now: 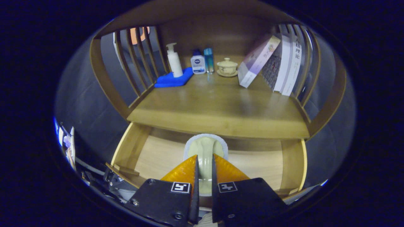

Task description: Pull open the drawer, take out the items inside it, and place them on the countertop above the cabinet.

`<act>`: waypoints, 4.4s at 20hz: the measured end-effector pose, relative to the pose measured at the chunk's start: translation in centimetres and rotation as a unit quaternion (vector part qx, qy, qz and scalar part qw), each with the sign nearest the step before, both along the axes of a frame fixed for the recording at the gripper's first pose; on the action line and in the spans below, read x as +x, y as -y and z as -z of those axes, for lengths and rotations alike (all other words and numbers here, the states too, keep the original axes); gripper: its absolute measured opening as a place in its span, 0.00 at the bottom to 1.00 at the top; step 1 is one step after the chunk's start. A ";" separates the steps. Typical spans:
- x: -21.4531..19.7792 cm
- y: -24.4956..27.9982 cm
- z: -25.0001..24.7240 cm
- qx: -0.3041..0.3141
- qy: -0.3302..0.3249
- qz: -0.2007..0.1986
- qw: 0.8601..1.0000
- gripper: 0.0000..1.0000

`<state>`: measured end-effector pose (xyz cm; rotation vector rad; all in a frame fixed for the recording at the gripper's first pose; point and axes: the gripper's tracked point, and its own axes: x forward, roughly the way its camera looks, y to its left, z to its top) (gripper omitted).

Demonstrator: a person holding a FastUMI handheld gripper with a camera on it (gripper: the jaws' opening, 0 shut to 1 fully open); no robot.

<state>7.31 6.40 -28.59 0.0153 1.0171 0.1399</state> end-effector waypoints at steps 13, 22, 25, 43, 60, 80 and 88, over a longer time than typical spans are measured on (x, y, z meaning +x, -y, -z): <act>8.8 0.2 -2.6 -0.008 0.020 0.023 0.999 0.19; 14.6 0.5 -0.6 -0.020 -0.001 0.058 0.998 0.19; 16.1 0.6 0.2 -0.032 -0.003 0.063 0.998 0.19; 16.9 0.6 1.1 -0.052 0.025 0.085 0.995 0.51; -0.1 -1.8 -5.9 0.016 0.179 0.024 0.983 0.89; -14.7 -1.8 2.9 -0.034 0.302 0.041 0.952 0.94; -14.8 -0.6 9.3 -0.043 0.249 0.078 0.964 0.94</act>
